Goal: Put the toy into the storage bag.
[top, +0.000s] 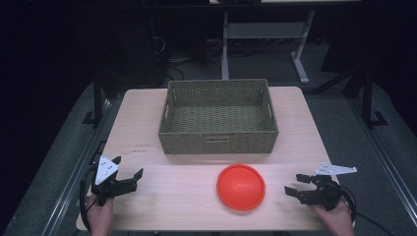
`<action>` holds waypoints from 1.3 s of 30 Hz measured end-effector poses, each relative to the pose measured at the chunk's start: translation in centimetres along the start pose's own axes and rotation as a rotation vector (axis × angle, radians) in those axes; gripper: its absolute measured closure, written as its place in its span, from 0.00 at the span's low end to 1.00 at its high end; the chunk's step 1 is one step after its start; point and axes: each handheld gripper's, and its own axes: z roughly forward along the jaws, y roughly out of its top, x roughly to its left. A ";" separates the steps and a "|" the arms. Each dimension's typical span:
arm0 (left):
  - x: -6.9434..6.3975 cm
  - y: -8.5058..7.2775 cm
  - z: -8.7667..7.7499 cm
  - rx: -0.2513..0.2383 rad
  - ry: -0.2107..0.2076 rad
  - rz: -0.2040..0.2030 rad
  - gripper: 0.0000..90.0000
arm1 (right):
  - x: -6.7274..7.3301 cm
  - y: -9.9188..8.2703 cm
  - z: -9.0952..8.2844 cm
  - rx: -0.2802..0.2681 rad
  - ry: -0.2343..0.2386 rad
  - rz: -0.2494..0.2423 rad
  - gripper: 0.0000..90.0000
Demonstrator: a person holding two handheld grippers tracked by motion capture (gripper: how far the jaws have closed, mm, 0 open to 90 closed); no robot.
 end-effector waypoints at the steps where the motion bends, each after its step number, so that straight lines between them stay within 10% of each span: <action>1: 0.0 0.0 0.0 0.001 0.000 0.003 0.14 | 0.0 0.0 0.0 -0.003 0.004 -0.001 0.22; 39: -0.3 0.1 -0.1 -0.009 -0.005 0.027 0.14 | 4.2 3.3 1.5 0.038 0.077 -0.081 0.17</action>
